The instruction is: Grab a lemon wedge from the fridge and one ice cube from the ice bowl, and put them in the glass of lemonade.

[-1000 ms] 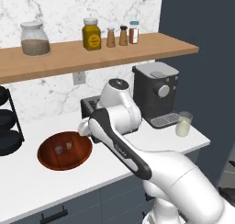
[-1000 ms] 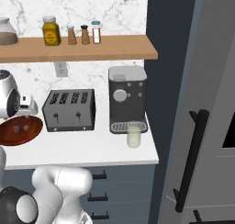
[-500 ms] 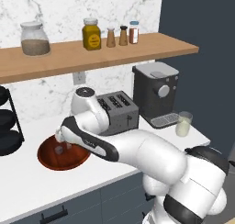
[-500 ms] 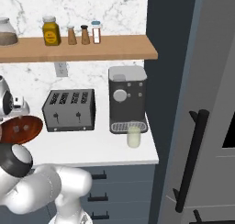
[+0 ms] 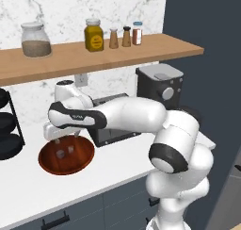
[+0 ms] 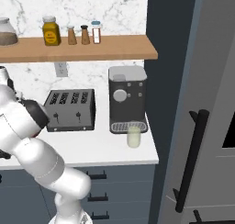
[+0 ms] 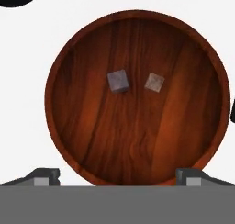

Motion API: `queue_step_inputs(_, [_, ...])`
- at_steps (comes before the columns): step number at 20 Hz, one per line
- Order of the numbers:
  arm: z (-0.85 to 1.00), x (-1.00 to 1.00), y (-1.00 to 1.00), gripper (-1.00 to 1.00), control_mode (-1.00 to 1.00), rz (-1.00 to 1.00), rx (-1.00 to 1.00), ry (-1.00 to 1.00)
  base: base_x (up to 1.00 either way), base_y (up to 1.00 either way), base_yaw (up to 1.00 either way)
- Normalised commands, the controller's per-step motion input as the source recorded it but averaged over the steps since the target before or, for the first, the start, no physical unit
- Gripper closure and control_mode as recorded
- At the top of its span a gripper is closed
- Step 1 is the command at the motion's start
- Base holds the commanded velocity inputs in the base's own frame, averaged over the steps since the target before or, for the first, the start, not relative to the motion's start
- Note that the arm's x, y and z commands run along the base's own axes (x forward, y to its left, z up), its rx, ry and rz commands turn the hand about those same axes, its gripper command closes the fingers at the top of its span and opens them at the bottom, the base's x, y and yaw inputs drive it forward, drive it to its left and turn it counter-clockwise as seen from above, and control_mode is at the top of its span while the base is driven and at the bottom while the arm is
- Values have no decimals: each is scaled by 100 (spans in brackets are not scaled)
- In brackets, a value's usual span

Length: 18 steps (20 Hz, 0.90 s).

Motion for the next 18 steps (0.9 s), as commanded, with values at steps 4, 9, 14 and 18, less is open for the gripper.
queue_step_inputs(4, [-61,4,0,-100,-100,0,0,0,0,0,0])
queue_step_inputs(9, [-47,16,2,-100,-100,0,0,0,0,0,0])
queue_step_inputs(14, [-46,29,9,-100,-100,0,0,0,0,0,0])
queue_step_inputs(18, [-32,7,5,-100,-100,0,0,0,0,0,0])
